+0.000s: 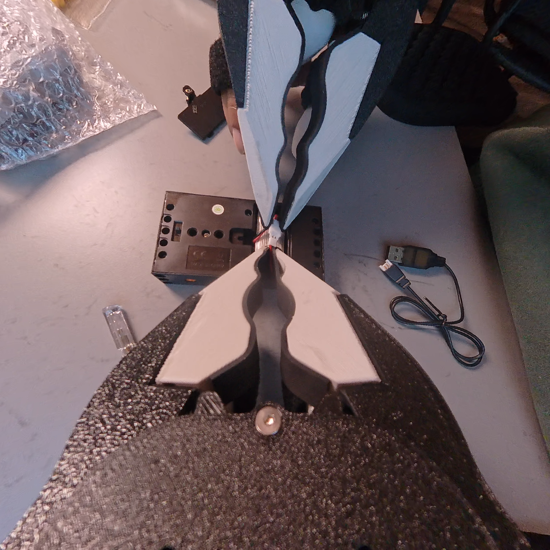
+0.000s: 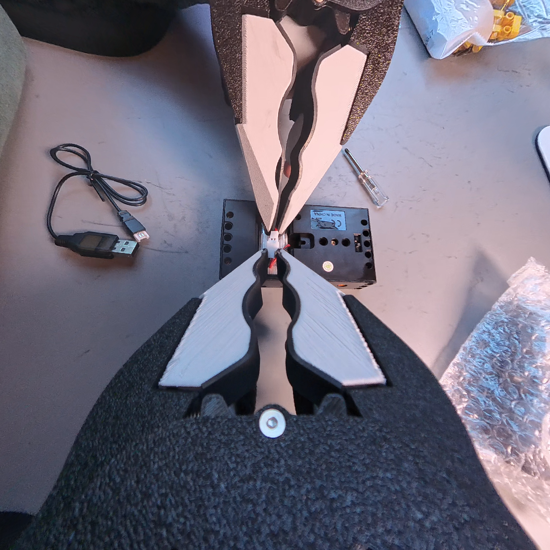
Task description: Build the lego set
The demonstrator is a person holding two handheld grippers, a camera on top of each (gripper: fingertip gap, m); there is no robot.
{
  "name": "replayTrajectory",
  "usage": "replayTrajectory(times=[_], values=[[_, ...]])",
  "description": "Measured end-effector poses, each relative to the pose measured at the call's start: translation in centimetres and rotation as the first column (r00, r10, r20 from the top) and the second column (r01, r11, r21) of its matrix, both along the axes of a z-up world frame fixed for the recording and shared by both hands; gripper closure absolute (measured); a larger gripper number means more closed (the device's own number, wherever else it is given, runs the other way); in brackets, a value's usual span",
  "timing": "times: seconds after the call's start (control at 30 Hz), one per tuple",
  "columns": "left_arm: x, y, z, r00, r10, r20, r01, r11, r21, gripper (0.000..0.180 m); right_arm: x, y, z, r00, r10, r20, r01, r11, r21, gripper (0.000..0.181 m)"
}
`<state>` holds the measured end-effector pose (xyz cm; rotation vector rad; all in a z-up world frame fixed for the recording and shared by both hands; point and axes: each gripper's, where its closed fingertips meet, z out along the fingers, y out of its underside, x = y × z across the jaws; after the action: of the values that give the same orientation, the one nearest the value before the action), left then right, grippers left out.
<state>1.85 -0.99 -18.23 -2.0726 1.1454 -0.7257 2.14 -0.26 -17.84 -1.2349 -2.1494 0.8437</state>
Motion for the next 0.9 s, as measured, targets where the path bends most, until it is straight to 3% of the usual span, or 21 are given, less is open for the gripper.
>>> replayTrajectory(times=[0.7, 0.9], values=[[0.35, -0.05, -0.01, 1.000, -0.001, 0.017, 0.001, 1.000, -0.017, 0.180, -0.17, 0.05, -0.13, 1.000, 0.000, 0.001, 0.000, 1.000, 0.031, 0.178], [0.44, -0.19, 0.02, 0.999, -0.027, -0.026, 0.029, 0.996, 0.084, 0.180, 0.07, -0.24, 0.10, 0.996, 0.052, -0.074, -0.044, 0.993, 0.107, 0.177]])
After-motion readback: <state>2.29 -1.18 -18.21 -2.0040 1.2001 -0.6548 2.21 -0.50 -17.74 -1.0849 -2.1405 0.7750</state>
